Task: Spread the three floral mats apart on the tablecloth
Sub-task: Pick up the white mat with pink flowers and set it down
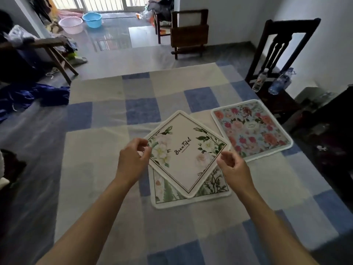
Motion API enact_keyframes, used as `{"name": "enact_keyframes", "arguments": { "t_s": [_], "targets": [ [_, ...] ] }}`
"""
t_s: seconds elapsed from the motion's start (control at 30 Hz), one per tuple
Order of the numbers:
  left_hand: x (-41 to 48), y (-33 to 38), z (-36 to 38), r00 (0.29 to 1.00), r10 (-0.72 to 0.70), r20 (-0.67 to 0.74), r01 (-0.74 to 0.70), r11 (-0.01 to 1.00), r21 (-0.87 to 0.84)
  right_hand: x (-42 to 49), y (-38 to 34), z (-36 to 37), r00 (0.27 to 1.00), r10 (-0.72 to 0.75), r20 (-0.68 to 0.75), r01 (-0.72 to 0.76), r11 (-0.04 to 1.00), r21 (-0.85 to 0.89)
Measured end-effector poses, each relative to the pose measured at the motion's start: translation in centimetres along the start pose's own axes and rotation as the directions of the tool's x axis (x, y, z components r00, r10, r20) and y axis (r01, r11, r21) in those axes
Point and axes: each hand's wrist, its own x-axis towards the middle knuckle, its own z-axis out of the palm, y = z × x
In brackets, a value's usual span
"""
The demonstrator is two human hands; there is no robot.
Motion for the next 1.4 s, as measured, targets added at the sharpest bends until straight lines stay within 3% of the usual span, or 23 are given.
{"name": "enact_keyframes", "arguments": {
  "t_s": [0.3, 0.6, 0.87, 1.17, 1.4],
  "targets": [
    [6.8, -2.8, 3.1, 0.982, -0.023, 0.187, 0.02, 1.0, 0.018, 1.8, 2.4, 3.9, 0.963, 0.259, -0.076, -0.259, 0.966, 0.01],
    [12.3, -4.1, 6.3, 0.945, -0.033, 0.325, -0.037, 0.978, 0.207, 2.9, 3.4, 6.6, 0.903, 0.417, -0.102, -0.41, 0.908, 0.089],
    [14.5, -5.0, 8.8, 0.955, 0.026, 0.296, -0.124, 0.941, 0.315, 2.8, 4.8, 7.4, 0.878, 0.402, -0.261, -0.405, 0.913, 0.043],
    [15.6, -5.3, 8.7, 0.987, 0.024, 0.159, -0.072, 0.949, 0.307, 4.6, 6.0, 6.6, 0.866, 0.378, -0.327, -0.432, 0.896, -0.107],
    [14.8, -4.9, 7.1, 0.987, -0.044, 0.154, -0.003, 0.955, 0.297, 4.5, 5.3, 6.5, 0.893, 0.325, -0.313, -0.385, 0.909, -0.156]
  ]
}}
